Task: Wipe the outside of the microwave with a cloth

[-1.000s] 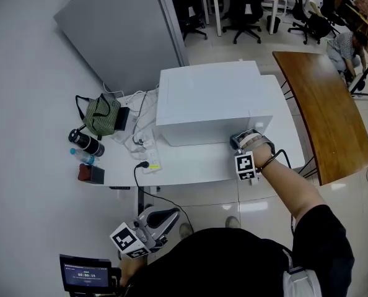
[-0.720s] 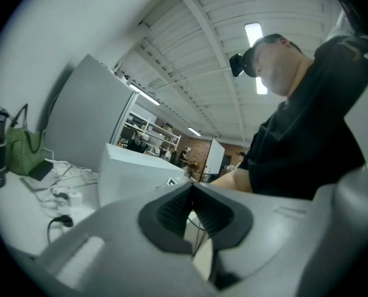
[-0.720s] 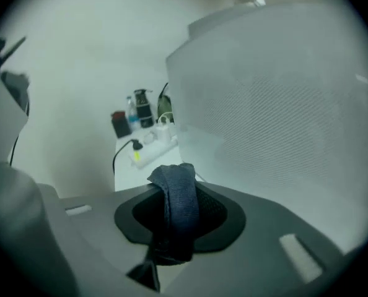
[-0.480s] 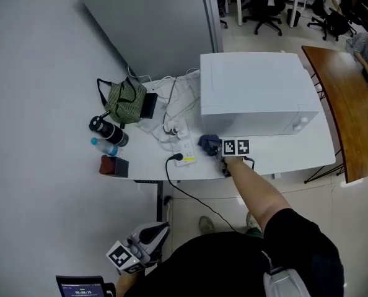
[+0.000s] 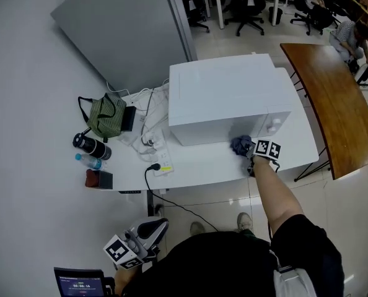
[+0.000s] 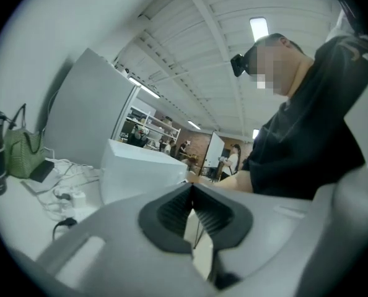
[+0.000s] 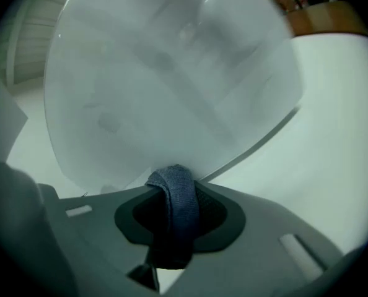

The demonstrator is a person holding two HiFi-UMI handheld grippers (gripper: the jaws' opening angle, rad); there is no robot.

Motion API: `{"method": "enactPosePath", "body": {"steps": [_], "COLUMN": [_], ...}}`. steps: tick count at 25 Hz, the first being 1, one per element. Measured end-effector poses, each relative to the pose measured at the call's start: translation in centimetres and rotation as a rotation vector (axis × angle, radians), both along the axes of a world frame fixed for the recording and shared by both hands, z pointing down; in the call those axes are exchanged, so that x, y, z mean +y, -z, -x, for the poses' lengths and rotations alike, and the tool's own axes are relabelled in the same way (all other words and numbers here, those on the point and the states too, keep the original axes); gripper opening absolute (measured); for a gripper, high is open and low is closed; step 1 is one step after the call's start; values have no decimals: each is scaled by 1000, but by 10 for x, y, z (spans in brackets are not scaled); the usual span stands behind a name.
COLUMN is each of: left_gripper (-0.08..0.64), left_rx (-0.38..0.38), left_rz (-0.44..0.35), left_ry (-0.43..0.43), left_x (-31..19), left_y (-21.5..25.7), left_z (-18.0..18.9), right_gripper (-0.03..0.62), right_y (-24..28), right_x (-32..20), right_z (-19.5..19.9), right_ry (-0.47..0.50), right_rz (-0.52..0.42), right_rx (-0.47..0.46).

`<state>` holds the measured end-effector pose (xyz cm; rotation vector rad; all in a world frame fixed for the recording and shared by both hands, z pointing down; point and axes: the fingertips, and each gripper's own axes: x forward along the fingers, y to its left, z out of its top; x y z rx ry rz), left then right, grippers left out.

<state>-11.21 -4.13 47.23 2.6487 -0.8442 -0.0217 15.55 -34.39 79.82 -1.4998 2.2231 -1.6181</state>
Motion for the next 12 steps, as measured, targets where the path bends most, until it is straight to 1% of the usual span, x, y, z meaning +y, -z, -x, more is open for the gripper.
{"method": "enactPosePath", "body": {"steps": [3, 5, 7, 8, 9, 10, 12], "left_gripper": [5, 5, 5, 5, 5, 5, 5], "left_rx": [-1, 3, -3, -9, -16, -22, -20], "left_rz": [-16, -23, -24, -24, -26, -30, -46], "left_ry": [-37, -54, -62, -61, -55, -45, -14], "left_x": [-10, -13, -11, -9, -6, -2, 3], "left_y": [8, 14, 18, 20, 22, 24, 31], "left_z": [-54, -84, -107, -116, -122, -126, -129], "right_gripper": [94, 93, 91, 91, 91, 91, 92], "right_y": [3, 13, 34, 45, 54, 60, 68], "right_x": [2, -3, -14, -20, -24, -24, -10], "right_z": [-129, -194, -243, -256, -261, -258, -235], "right_ry": [-127, -209, -296, -302, -279, -237, -123], "right_rz": [-7, -33, -89, -110, -123, -131, -150], "right_rx": [73, 103, 97, 96, 101, 105, 93]}}
